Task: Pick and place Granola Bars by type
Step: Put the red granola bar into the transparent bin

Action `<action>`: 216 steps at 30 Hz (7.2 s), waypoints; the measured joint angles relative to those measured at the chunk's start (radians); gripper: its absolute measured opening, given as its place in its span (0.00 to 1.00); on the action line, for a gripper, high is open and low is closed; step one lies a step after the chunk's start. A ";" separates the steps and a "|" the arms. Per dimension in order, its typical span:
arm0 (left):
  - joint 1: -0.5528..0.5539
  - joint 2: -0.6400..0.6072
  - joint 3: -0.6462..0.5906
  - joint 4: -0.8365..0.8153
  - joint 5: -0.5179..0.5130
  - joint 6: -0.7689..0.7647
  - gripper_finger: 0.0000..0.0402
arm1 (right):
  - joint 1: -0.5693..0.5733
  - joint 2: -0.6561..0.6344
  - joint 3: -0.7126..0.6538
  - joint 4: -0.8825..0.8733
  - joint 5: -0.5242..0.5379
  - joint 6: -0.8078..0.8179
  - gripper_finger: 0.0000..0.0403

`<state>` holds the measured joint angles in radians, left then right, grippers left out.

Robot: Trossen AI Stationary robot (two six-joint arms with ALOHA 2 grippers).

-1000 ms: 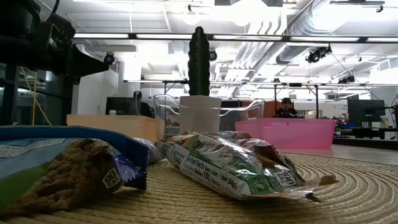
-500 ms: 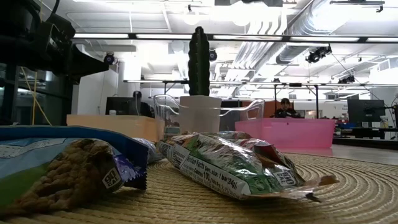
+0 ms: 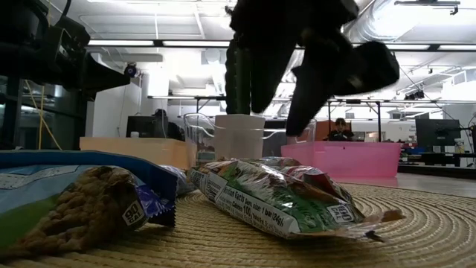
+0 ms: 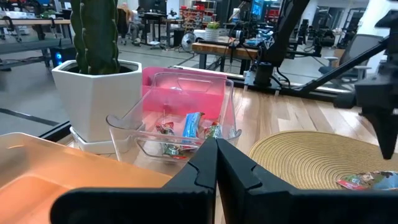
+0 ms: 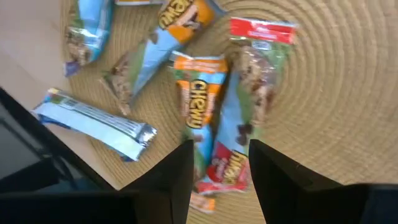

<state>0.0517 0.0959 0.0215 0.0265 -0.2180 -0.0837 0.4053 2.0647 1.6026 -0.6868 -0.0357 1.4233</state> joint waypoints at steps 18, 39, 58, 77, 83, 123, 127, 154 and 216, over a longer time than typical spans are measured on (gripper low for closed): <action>0.000 0.000 0.000 0.000 0.000 0.000 0.00 | -0.004 0.000 -0.081 0.057 0.004 -0.078 0.58; 0.000 0.000 0.000 0.000 0.000 0.000 0.00 | -0.006 0.030 -0.080 0.064 0.045 -0.098 0.63; 0.000 0.000 0.000 0.000 0.000 0.000 0.00 | -0.009 0.093 -0.075 0.151 -0.004 -0.093 0.53; 0.000 0.000 0.000 0.000 0.000 0.000 0.00 | -0.020 0.092 -0.081 0.189 -0.024 -0.097 0.24; 0.000 0.000 0.000 0.000 0.000 0.000 0.00 | -0.038 0.064 -0.083 0.205 -0.020 -0.132 0.19; 0.000 0.000 0.000 0.000 0.000 0.000 0.00 | -0.125 -0.058 -0.078 1.217 0.057 -0.915 0.18; 0.000 0.000 0.000 0.000 0.000 0.000 0.00 | -0.129 -0.057 -0.031 1.221 0.063 -1.001 0.18; 0.000 0.000 0.000 0.000 0.000 0.000 0.00 | -0.252 -0.061 0.756 0.365 0.565 -1.535 0.18; 0.000 0.000 0.000 0.000 0.000 0.000 0.00 | -0.664 -0.096 -0.081 -0.212 0.067 -1.781 0.18</action>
<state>0.0518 0.0959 0.0214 0.0264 -0.2180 -0.0834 -0.2584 1.9690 1.5219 -0.8991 0.0310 -0.3575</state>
